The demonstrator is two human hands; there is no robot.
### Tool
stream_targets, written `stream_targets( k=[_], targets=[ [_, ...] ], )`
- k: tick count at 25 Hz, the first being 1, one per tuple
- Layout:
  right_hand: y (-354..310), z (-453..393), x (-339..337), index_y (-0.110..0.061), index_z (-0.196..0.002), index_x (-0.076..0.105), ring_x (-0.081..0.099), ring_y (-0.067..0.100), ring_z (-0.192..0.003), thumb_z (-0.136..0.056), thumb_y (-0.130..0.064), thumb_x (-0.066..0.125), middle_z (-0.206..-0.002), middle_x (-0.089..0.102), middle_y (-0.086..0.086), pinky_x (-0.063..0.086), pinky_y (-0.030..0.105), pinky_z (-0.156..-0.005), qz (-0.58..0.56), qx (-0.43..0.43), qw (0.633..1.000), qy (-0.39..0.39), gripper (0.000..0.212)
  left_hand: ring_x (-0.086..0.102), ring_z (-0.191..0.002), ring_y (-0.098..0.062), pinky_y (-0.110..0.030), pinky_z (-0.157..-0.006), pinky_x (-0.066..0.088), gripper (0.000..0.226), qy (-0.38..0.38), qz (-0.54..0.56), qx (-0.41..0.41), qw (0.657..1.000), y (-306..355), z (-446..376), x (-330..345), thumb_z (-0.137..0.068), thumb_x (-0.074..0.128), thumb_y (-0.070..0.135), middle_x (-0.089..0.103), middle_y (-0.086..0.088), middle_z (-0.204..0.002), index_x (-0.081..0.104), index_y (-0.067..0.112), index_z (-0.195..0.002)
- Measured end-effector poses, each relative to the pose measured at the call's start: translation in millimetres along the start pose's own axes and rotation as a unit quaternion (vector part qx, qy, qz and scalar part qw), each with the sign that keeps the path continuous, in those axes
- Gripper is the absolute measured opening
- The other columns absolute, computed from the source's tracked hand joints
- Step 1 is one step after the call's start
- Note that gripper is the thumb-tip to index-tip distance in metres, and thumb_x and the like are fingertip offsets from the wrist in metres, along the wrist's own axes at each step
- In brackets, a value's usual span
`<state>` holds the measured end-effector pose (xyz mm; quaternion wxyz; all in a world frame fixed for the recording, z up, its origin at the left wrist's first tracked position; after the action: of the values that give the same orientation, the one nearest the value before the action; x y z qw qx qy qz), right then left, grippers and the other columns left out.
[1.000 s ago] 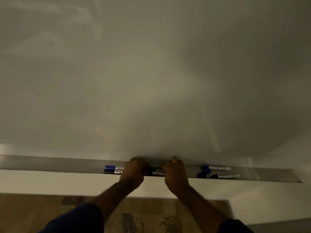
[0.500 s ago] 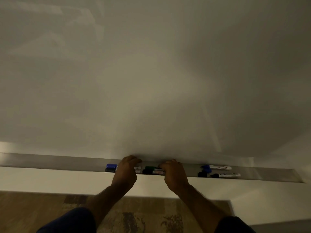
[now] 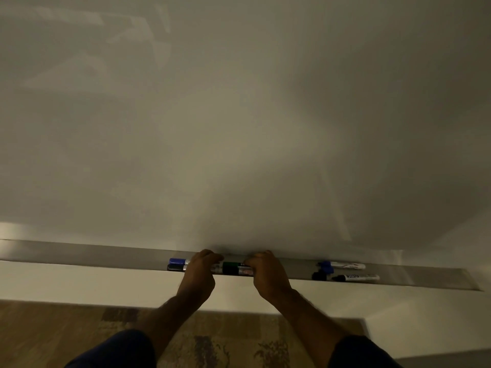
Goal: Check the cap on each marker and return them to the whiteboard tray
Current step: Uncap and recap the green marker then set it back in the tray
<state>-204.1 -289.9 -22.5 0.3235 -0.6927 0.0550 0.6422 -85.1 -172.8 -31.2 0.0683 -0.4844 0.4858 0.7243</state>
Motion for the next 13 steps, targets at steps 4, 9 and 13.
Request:
stream_targets(
  k=[4,9,13],
  targets=[
    [-1,0,0,-0.018,-0.107,0.069,0.052,0.026,-0.100,-0.089,-0.015,0.058,-0.103,0.067,0.007,0.046,0.034,-0.078,-0.007,0.004,1.000,0.001,0.021,0.056,-0.104,-0.018,-0.033,-0.095,0.049,0.042,-0.004,0.002,-0.005,1.000,1,-1,-1,-0.079,0.060,-0.009,0.063,-0.003,-0.113,0.063,0.017,-0.112],
    [-1,4,-6,-0.021,-0.112,0.066,0.051,0.026,-0.102,-0.089,-0.016,0.056,-0.107,0.067,0.005,0.044,0.033,-0.080,0.015,-0.014,1.000,0.018,0.025,0.056,-0.105,-0.018,-0.033,-0.096,0.049,0.042,0.002,0.000,-0.001,1.000,1,0,-3,-0.078,0.061,-0.009,0.063,-0.002,-0.114,0.063,0.017,-0.111],
    [10,13,-12,-0.021,-0.117,0.063,0.049,0.027,-0.109,-0.089,-0.010,0.054,-0.116,0.065,0.004,0.042,0.036,-0.088,0.018,-0.008,0.999,0.040,0.031,0.055,-0.105,-0.016,-0.033,-0.095,0.047,0.043,0.020,-0.015,0.022,0.999,5,-2,-4,-0.076,0.061,-0.009,0.063,-0.001,-0.112,0.064,0.018,-0.109]
  ],
)
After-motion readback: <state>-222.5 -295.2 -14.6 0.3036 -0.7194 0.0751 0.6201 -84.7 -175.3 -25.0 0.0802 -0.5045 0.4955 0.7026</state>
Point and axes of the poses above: each hand's wrist, its own z-axis away from the middle knuckle, its own x-axis out of the palm, y = z × x, the point moved 6 cm from there along -z, towards the middle knuckle
